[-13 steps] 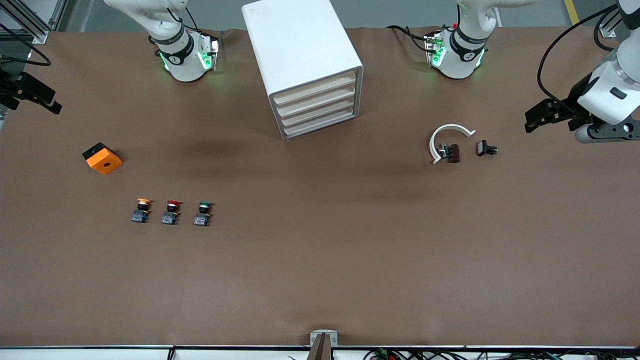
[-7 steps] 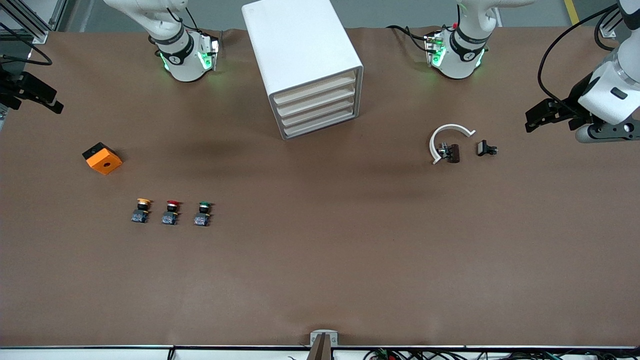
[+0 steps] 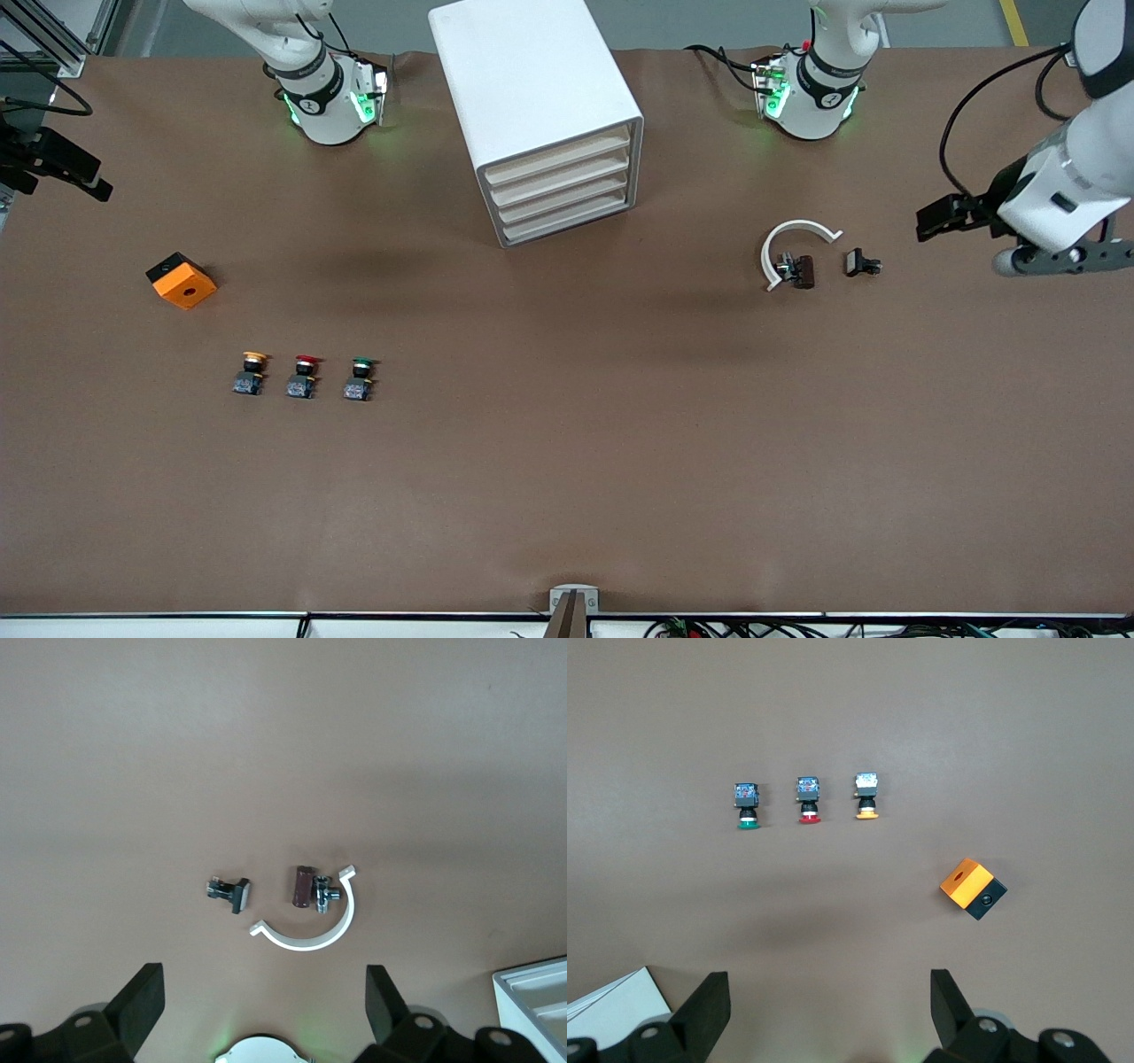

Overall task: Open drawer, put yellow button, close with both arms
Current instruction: 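Move the left gripper toward the white cabinet's drawer handle, then grasp the drawer handle with the left gripper while the right gripper reaches the buttons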

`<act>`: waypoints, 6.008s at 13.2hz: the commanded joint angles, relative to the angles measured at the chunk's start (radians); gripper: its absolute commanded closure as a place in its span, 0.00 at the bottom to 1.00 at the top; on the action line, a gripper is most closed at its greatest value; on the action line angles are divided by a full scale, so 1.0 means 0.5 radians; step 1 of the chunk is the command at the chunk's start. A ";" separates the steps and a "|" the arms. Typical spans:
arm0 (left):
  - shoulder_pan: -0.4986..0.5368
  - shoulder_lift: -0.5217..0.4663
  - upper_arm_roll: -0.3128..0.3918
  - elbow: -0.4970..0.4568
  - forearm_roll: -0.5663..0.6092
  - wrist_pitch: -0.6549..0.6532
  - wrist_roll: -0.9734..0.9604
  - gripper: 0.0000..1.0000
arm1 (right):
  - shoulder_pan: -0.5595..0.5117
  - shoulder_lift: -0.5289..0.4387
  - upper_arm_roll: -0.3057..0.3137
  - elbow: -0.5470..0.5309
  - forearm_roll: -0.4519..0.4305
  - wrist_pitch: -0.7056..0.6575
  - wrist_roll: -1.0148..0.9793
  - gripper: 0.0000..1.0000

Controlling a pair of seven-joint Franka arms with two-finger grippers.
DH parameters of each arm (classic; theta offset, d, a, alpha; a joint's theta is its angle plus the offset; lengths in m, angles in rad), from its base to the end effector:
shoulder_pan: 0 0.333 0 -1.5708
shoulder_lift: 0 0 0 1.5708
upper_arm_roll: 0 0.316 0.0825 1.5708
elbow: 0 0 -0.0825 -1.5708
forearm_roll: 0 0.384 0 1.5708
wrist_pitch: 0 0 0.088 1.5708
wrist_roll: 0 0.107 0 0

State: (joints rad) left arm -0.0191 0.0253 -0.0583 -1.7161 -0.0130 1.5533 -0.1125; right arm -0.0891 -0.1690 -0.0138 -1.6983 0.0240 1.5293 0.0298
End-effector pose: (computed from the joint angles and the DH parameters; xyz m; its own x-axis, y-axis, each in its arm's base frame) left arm 0.5476 -0.0436 0.5414 0.9816 0.0360 -0.1874 0.0353 -0.9994 -0.0068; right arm 0.4940 -0.0490 0.6498 0.9914 -0.1311 -0.0008 -0.1311 -0.9910 -0.0263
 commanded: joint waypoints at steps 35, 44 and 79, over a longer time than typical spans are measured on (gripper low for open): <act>-0.667 1.394 -0.171 0.699 -1.431 -0.453 -3.928 0.00 | -0.024 -0.021 0.018 0.028 -0.030 0.015 0.002 0.00; -0.753 1.486 -0.399 0.640 -1.474 -0.554 -4.107 0.14 | -0.033 -0.002 0.018 0.046 -0.011 0.025 0.005 0.00; -0.882 1.594 -0.325 0.554 -1.683 -0.563 -4.184 0.83 | -0.141 1.292 0.018 -0.558 -0.103 2.065 -0.035 0.00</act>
State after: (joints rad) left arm -0.4788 0.8126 -0.2414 -1.4507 -0.8502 1.2710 -2.1946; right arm -0.1384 0.4495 -0.0184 -1.9874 -0.0193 2.5463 0.0120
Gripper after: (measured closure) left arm 0.824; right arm 0.000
